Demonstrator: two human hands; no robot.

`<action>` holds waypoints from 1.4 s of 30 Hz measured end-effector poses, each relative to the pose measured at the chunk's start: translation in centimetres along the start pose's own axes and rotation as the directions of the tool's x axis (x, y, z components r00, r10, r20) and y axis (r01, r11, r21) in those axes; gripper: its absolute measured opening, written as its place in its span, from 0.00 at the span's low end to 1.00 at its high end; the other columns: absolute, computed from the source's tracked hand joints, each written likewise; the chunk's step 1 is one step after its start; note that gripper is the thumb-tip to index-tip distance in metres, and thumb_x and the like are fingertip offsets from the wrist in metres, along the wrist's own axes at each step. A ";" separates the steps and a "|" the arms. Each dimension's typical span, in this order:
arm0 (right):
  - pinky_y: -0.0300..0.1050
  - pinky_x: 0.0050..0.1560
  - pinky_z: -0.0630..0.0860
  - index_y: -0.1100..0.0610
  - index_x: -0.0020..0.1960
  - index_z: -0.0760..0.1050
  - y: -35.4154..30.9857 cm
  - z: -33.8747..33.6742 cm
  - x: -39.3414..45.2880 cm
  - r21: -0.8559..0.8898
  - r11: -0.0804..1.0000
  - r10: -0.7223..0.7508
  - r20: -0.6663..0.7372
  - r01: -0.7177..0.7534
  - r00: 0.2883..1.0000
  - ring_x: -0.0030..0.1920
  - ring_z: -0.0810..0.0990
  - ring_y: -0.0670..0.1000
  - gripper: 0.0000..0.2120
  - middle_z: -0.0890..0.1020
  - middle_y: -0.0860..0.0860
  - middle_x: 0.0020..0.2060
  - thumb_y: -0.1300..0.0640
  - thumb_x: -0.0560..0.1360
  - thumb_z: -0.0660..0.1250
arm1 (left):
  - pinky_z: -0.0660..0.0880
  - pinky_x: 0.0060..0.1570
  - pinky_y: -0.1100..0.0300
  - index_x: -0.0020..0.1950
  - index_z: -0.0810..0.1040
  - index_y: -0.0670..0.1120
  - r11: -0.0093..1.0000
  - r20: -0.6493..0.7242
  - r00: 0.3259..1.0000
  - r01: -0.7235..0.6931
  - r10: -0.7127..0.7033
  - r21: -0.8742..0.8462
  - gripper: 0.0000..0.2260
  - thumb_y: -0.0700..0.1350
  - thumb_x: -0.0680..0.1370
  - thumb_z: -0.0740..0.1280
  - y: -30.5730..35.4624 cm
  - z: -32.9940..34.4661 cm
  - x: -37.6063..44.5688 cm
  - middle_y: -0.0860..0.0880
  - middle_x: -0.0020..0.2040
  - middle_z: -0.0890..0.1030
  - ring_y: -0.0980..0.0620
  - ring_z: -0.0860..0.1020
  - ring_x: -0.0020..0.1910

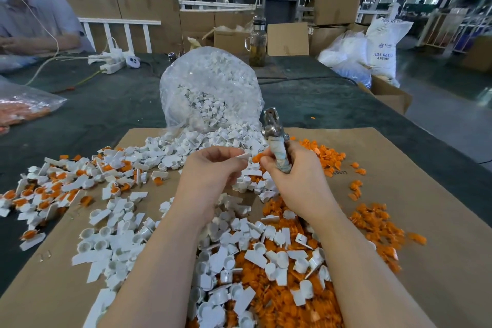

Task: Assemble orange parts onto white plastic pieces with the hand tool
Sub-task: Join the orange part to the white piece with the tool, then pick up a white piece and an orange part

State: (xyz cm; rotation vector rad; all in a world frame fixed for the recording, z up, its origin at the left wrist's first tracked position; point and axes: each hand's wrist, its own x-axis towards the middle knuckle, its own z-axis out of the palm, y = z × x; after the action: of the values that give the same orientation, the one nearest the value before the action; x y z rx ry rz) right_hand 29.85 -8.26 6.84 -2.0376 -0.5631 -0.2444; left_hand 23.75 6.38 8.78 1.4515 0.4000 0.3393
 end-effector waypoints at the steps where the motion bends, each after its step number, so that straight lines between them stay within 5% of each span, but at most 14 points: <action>1: 0.37 0.42 0.76 0.50 0.53 0.77 0.0 0.1 0.0 0.003 1.000 -0.004 0.000 0.004 1.000 0.42 0.79 0.41 0.07 0.80 0.40 0.41 0.50 0.77 0.69 | 0.77 0.33 0.64 0.39 0.84 0.44 1.000 0.006 1.000 0.014 -0.014 -0.008 0.05 0.35 0.71 0.76 0.0 0.1 0.0 0.48 0.31 0.82 0.55 0.77 0.30; 10: 0.37 0.41 0.74 0.47 0.50 0.75 0.0 0.1 -0.1 0.007 1.000 -0.024 -0.021 0.024 0.999 0.42 0.79 0.41 0.05 0.79 0.39 0.40 0.49 0.76 0.69 | 0.77 0.40 0.58 0.34 0.84 0.47 0.997 -0.012 0.998 0.056 -0.055 0.047 0.07 0.45 0.68 0.80 0.2 0.3 -0.4 0.54 0.31 0.81 0.55 0.77 0.34; 18: 0.42 0.41 0.78 0.45 0.49 0.72 -0.1 0.2 -0.1 -0.048 0.997 -0.065 -0.045 0.063 0.997 0.42 0.79 0.42 0.05 0.79 0.39 0.39 0.49 0.77 0.69 | 0.79 0.36 0.62 0.43 0.82 0.41 0.997 0.001 0.998 0.066 -0.066 -0.048 0.03 0.35 0.71 0.75 0.3 0.8 -0.5 0.48 0.28 0.80 0.53 0.78 0.29; 23: 0.32 0.32 0.65 0.39 0.41 0.66 -0.4 0.1 -0.4 -0.124 0.984 -0.143 -0.107 0.130 0.984 0.38 0.76 0.39 0.13 0.74 0.37 0.33 0.49 0.76 0.69 | 0.80 0.33 0.63 0.38 0.81 0.40 0.995 0.006 0.999 0.052 -0.051 -0.083 0.05 0.33 0.71 0.74 0.3 1.1 -0.6 0.43 0.32 0.83 0.53 0.82 0.31; 34: 0.32 0.31 0.66 0.41 0.42 0.67 -0.6 0.2 -0.5 -0.127 0.981 -0.166 -0.153 0.147 0.974 0.40 0.76 0.39 0.12 0.74 0.39 0.31 0.50 0.76 0.70 | 0.80 0.33 0.64 0.46 0.82 0.34 0.943 0.127 0.984 0.159 -0.127 -0.291 0.05 0.33 0.72 0.73 0.3 1.2 -0.8 0.40 0.36 0.85 0.51 0.84 0.34; 42: 0.34 0.34 0.70 0.46 0.46 0.72 -0.5 0.2 -0.5 -0.098 0.987 -0.139 -0.143 0.125 0.980 0.39 0.77 0.41 0.07 0.77 0.39 0.34 0.51 0.75 0.70 | 0.79 0.34 0.64 0.38 0.82 0.38 0.987 0.066 0.998 0.020 -0.010 -0.162 0.04 0.34 0.72 0.74 0.2 1.5 -1.1 0.41 0.35 0.85 0.50 0.84 0.34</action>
State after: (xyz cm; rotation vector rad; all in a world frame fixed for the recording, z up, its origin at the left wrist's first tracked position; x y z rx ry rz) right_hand 29.14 -8.03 6.95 -2.0487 -0.6031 -0.5059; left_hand 23.46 4.57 9.14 1.2959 0.3229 0.3050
